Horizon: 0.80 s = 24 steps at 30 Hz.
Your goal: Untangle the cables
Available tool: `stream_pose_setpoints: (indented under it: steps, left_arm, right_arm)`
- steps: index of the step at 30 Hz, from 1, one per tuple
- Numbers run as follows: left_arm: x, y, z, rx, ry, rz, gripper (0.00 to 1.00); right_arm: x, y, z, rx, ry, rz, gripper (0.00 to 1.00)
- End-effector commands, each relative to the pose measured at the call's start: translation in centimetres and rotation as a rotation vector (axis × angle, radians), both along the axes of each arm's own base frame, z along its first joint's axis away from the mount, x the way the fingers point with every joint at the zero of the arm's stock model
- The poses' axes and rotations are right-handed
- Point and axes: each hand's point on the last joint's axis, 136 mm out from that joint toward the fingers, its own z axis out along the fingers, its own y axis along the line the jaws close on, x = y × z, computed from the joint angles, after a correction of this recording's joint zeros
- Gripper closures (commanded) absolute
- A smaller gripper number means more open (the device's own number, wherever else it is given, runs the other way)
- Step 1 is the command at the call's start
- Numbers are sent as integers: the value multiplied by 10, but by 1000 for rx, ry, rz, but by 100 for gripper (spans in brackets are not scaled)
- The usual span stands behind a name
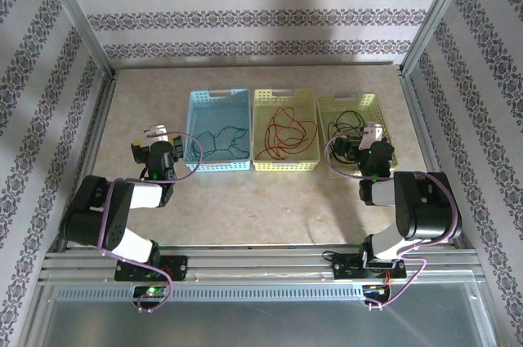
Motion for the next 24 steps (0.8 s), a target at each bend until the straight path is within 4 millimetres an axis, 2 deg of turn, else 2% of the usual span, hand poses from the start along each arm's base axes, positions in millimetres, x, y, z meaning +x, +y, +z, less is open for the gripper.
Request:
stream_pose_setpoints:
  steps: [1,2,3,5,6,8,11,20,23,24]
  left_arm:
    - [14,-16,15,-20,-92,-136,1]
    - [16,-22,13,-12,-103,-179,1]
    - [12,-23,-2,-59,-50,-203,1]
    - [18,-18,1,-54,-108,-206,1]
    - [18,-19,-8,-82,-41,-204,1]
    - [24,-16,-4,-99,-48,-202,1]
    - [22,-13,-6,-113,-37,-192,1]
    - [23,-13,-5,-103,-53,-195,1]
    - [23,-13,-5,-105,-53,-194,1]
    - [23,-13,-5,-105,-50,-194,1]
  right_arm:
    - [5,5,9,38,-33,25,2]
    - [5,4,10,41,-39,16,2]
    - [5,4,10,43,-42,12,2]
    - [5,2,10,40,-39,3,2]
    - [5,2,10,39,-40,0,2]
    - [5,-1,10,35,-41,-22,2]
    - [4,-3,10,15,-44,-58,2]
    - [6,16,4,6,-2,55,2]
    - [6,17,2,4,6,60,2]
    - [13,16,12,2,-20,60,2]
